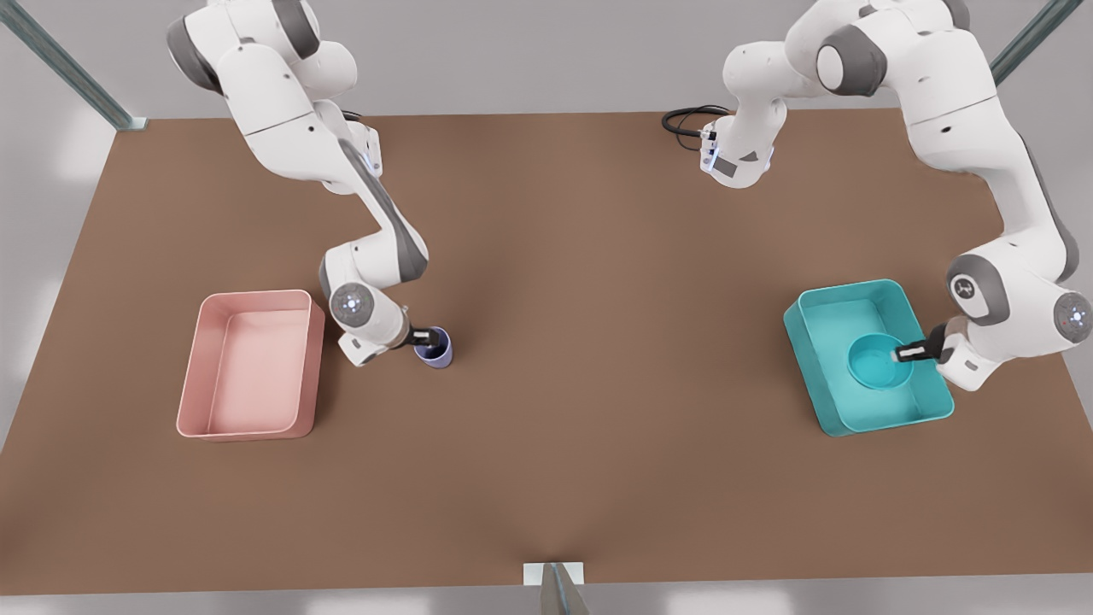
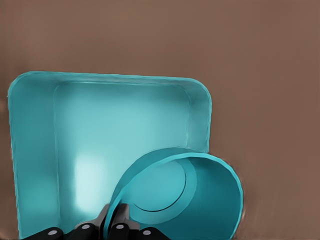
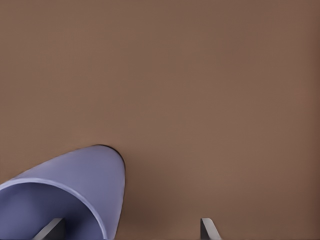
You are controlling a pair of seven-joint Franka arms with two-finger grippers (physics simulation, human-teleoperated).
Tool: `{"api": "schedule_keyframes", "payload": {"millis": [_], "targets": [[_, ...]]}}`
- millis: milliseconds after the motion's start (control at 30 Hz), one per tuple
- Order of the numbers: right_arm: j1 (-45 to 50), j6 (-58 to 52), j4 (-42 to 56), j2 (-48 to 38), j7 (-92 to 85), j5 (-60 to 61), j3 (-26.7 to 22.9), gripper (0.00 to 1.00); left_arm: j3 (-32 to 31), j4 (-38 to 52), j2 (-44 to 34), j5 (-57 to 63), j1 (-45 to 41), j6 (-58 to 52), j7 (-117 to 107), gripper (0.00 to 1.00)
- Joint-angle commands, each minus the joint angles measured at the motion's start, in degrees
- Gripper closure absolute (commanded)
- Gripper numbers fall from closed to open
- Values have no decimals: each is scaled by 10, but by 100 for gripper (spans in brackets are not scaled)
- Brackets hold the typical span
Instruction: Put the bowls and cups in different boxes
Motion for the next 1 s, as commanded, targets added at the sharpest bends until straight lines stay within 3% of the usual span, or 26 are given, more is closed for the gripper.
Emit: {"api": "schedule_keyframes", "payload": {"millis": [0,100,200,233,267,367,400,433,467,533,667,700,800,967], "targets": [[0,28,0,7,39,1,0,0,7,-3,2,12,15,-26,124,79],[0,31,0,14,39,1,0,3,8,-7,47,10,19,-2,123,79],[0,30,0,14,36,1,0,58,2,-56,70,6,6,78,121,79],[0,28,1,13,35,0,0,72,0,-56,84,4,5,86,122,79],[0,24,6,14,35,1,0,79,-4,-59,86,3,5,86,122,79],[0,19,13,16,40,1,0,79,-6,-61,87,4,5,86,123,79],[0,19,17,20,44,1,-1,79,-6,-61,91,4,5,86,123,70],[-1,14,24,20,43,1,0,79,-6,-60,90,4,6,86,132,6],[-6,8,31,11,41,1,0,79,-6,-56,90,5,6,86,142,0],[-30,-50,72,-27,9,1,-2,79,-4,-47,82,7,6,77,143,0],[-139,-221,231,-48,-261,-17,-10,79,15,26,-12,75,-8,-60,90,0],[-158,-256,259,-48,-306,-40,-13,79,-10,26,-45,79,-19,-90,51,0],[-235,-274,275,-39,-404,-61,-14,79,-162,31,-141,132,-48,-164,-128,0],[-308,-251,278,29,-430,-77,-23,79,-185,154,-117,121,-64,-257,-192,0]]}}
